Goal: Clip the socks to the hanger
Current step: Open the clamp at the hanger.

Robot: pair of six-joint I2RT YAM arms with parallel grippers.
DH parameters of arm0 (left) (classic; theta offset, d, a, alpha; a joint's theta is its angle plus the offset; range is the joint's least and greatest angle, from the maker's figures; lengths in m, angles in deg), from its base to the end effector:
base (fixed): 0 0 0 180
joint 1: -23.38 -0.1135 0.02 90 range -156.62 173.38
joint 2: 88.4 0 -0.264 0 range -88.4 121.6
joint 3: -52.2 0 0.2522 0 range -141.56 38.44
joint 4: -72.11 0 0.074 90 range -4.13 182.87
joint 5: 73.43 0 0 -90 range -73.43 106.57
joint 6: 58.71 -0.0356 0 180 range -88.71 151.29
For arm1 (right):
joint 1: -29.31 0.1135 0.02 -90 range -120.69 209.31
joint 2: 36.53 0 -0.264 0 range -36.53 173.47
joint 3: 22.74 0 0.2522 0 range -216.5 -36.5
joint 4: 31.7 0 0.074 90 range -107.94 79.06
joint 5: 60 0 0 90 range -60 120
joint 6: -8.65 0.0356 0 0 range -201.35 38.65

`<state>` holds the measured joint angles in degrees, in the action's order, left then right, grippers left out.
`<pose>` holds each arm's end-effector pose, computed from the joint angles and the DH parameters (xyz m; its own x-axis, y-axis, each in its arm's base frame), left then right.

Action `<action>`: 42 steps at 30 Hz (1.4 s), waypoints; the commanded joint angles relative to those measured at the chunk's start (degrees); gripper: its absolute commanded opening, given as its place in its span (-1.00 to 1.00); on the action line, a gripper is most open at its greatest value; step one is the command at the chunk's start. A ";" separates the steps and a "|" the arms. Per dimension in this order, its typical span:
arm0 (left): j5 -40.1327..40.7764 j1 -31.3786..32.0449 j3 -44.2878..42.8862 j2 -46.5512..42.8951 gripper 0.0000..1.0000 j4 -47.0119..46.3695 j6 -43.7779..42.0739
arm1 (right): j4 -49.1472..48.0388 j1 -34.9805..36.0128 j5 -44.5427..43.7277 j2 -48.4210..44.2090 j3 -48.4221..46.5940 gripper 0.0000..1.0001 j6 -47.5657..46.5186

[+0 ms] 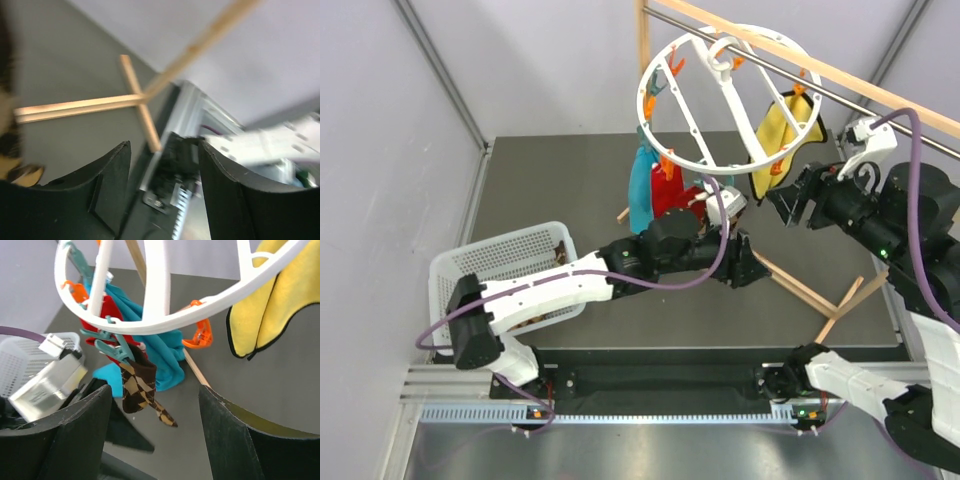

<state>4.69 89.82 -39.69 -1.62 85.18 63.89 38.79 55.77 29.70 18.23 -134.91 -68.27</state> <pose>0.1388 -0.3367 0.3845 -0.5738 -0.0031 -0.8190 0.7945 0.2405 -0.5576 0.0988 0.0490 0.5168 -0.2972 0.1049 -0.9491 -0.3837 0.8970 0.2193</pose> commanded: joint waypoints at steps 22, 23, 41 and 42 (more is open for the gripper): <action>23.30 -14.84 7.02 -3.46 0.30 6.40 5.19 | -10.14 0.17 -1.64 3.60 7.18 0.14 -8.68; 23.31 -14.93 7.20 -3.64 0.30 6.84 5.28 | -10.76 0.17 -1.29 3.77 7.53 0.12 -9.38; 21.99 -15.02 8.43 -7.24 0.31 7.98 5.46 | -24.30 0.17 10.93 2.72 13.95 -0.28 -13.61; 21.90 -15.02 8.52 -7.33 0.31 8.16 5.37 | -24.47 0.17 10.93 2.63 14.30 -0.36 -13.43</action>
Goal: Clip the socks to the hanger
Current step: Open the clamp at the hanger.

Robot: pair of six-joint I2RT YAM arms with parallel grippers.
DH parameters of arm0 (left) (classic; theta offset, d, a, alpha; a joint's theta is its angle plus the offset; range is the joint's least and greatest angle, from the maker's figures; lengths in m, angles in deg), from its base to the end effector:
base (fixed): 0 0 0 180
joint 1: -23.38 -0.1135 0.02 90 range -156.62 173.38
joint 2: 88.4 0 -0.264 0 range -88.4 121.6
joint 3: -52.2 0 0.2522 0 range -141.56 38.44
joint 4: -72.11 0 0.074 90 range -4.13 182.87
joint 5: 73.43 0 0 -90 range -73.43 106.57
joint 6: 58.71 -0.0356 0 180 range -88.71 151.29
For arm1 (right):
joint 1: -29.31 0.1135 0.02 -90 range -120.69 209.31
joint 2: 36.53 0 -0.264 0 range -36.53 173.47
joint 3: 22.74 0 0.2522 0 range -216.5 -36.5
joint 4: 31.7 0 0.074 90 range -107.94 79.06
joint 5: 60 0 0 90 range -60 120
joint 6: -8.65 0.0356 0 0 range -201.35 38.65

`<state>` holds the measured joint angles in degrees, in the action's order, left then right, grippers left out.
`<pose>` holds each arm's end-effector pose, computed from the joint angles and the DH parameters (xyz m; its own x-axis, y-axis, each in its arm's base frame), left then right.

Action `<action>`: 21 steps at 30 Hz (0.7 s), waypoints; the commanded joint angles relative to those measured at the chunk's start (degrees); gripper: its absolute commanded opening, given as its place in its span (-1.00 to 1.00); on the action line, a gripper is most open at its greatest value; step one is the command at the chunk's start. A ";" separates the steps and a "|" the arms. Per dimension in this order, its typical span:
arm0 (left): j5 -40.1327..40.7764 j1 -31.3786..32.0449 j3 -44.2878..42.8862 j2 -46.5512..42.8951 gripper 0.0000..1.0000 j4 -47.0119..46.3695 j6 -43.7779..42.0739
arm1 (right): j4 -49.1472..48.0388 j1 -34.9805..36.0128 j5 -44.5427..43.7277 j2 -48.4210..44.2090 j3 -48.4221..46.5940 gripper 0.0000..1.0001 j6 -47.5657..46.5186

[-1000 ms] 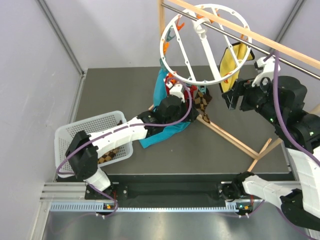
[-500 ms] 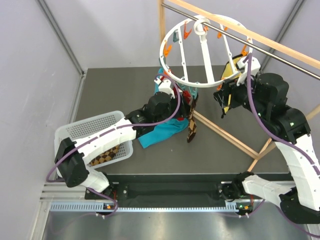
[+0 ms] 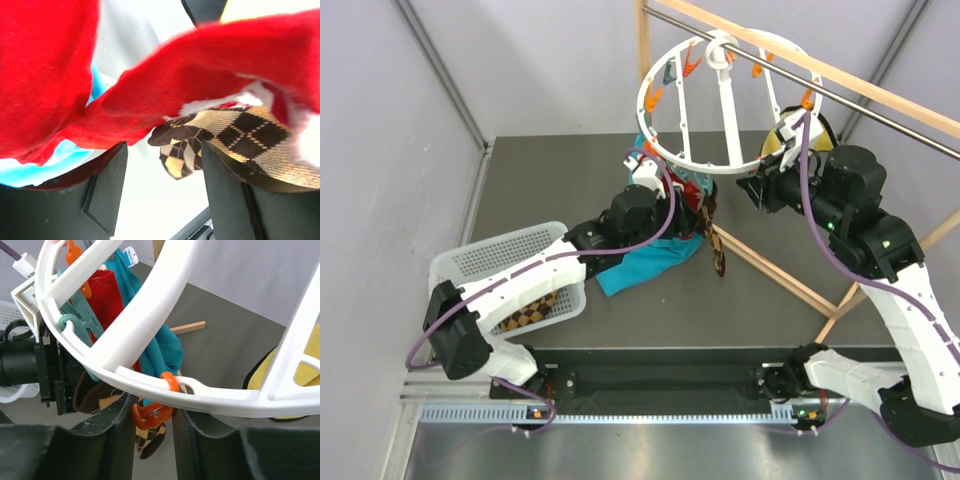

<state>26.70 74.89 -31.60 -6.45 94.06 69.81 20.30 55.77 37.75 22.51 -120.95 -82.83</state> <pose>0.2150 -0.2603 0.3456 -0.5832 -0.2516 -0.7724 0.3892 0.7480 -0.5376 0.1646 0.0873 0.4749 -0.1843 -0.1203 -0.9755 -0.5642 0.8257 0.0048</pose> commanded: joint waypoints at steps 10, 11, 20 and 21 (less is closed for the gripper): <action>-14.15 -0.09 3.93 -9.87 0.29 -6.58 -3.37 | -2.21 0.17 3.77 -0.25 -2.21 -1.00 10.25; -16.09 -0.09 4.73 -11.62 0.29 -7.65 -3.19 | -0.99 0.17 3.68 -0.07 -2.65 -1.00 12.96; -27.53 -0.09 7.64 -17.35 0.30 -15.04 -1.35 | 6.40 0.17 5.26 2.30 -7.92 -1.00 21.42; -27.36 0.08 7.73 -17.35 0.32 -15.65 -0.39 | 6.93 0.17 5.52 2.39 -8.36 -1.00 21.77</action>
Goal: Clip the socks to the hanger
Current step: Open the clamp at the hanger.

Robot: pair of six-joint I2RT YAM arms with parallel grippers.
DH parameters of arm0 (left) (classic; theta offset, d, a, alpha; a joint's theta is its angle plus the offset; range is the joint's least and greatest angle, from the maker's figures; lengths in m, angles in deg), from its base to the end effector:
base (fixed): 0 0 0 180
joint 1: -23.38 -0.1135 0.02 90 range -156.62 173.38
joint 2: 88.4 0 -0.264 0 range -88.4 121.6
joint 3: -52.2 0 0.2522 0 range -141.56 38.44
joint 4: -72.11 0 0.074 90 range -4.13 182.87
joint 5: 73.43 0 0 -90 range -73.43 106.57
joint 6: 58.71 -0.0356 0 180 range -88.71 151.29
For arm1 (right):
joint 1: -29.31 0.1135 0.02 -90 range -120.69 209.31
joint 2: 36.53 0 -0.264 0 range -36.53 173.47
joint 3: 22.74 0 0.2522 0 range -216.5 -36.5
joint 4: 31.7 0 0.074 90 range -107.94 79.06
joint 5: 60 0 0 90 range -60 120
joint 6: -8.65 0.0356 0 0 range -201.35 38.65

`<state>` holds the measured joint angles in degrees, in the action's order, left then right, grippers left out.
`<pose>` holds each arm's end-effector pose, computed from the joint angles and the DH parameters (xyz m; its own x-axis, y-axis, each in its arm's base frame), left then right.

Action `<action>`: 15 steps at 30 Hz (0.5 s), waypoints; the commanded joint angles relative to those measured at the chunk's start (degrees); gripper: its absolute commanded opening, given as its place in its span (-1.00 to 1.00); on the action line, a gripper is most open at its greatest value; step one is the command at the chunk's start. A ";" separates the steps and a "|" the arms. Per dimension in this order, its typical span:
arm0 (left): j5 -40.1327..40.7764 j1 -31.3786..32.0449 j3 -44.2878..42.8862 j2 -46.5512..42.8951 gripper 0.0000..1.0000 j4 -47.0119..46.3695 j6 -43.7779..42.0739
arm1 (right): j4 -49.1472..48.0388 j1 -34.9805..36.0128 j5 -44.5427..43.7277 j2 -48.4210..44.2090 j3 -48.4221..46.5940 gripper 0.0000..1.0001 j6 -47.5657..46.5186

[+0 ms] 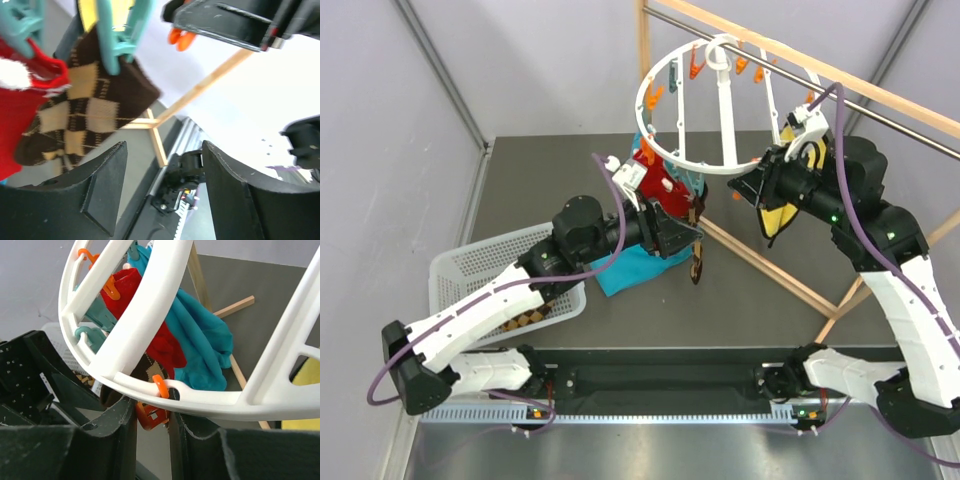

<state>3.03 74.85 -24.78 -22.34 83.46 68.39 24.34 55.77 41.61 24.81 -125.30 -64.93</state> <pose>0.1611 -0.2157 0.4017 -0.5505 -0.2502 -0.7965 0.7201 0.3405 -0.6046 0.1654 0.0903 0.4835 -0.3923 0.1141 -0.9128 -0.5210 0.7902 0.3226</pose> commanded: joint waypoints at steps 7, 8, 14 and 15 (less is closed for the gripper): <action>1.92 5.31 -5.58 3.36 0.34 -9.10 -1.15 | 4.91 0.17 7.18 2.28 -6.13 -1.00 9.41; 5.16 6.19 -8.38 5.02 0.32 -7.97 -2.29 | 5.18 0.17 7.89 2.55 -6.22 -1.00 9.85; 15.97 11.46 -12.98 8.99 0.26 -7.69 -8.45 | 4.83 0.17 8.69 1.59 -5.78 -1.00 10.65; 18.18 11.55 -13.85 9.52 0.25 -7.08 -8.45 | 4.83 0.17 8.51 1.41 -5.78 -1.00 10.56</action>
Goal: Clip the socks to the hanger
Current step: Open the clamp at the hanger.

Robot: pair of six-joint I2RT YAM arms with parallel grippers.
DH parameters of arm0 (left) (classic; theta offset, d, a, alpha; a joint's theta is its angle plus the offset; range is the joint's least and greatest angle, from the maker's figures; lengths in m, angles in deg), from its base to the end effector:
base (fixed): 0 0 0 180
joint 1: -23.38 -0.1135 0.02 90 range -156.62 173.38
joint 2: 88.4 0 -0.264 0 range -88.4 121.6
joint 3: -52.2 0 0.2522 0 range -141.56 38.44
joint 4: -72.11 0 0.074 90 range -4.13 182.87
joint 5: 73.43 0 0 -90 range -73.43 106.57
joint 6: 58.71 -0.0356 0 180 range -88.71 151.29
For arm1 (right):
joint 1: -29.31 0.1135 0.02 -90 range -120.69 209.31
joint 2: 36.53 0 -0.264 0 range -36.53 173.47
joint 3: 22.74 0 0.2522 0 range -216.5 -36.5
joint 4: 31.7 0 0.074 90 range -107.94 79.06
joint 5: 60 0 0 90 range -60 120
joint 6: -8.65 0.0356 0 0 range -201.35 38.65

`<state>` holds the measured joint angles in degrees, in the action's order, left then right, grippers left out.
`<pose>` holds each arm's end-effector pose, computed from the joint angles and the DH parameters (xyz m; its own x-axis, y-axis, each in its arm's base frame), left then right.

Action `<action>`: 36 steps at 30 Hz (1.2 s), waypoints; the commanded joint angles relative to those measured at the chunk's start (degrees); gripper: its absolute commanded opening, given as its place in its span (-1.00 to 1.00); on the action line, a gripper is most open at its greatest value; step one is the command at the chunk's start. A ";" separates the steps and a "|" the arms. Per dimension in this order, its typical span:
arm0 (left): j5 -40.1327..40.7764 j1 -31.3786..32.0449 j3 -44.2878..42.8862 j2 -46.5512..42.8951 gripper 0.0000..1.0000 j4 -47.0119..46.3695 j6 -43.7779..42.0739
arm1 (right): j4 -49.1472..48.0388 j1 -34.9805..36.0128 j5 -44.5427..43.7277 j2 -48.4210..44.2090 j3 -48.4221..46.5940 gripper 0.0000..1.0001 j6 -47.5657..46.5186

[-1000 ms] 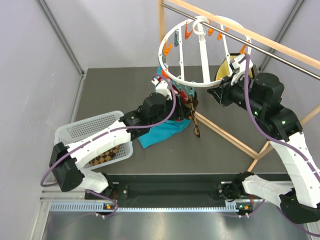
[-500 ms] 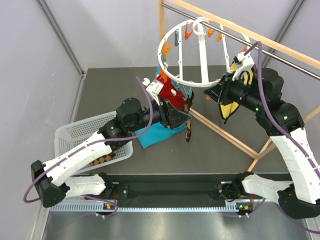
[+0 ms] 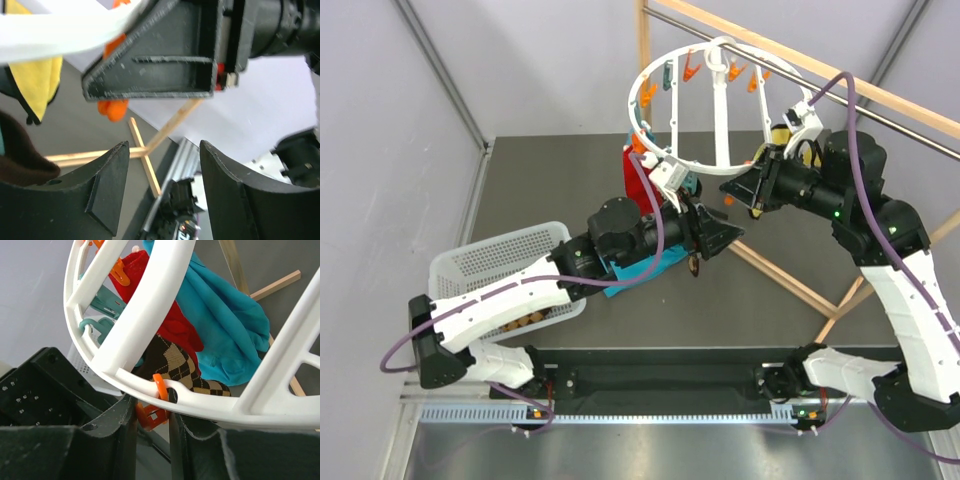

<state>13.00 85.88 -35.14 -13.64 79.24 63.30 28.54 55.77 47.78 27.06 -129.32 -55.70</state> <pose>0.1392 -0.2723 0.4335 -0.4472 -0.2866 -0.8473 0.7982 0.2995 -0.5227 0.1653 0.0944 0.4899 -0.5360 0.1937 -0.8217 -0.5029 0.7085 0.4950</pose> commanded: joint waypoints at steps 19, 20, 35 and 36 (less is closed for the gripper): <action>14.47 0.52 -10.35 6.10 0.09 5.05 -3.71 | 0.19 0.17 2.61 -2.68 -0.44 -1.00 1.07; 14.91 0.43 -10.35 6.10 0.11 4.36 -3.45 | 0.28 0.17 2.70 -2.68 -0.44 -1.00 1.07; 11.39 0.34 -10.44 7.33 -1.00 0.30 -2.48 | -1.04 0.17 1.30 -3.65 -0.17 -0.36 0.54; 11.57 0.43 -10.36 7.24 -1.00 0.31 -2.48 | -1.74 0.17 1.03 -3.83 -0.17 -0.29 0.63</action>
<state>23.71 86.76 -43.76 -6.25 84.33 60.33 27.53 55.66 47.01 24.85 -129.14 -55.66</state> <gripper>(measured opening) 0.010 0.337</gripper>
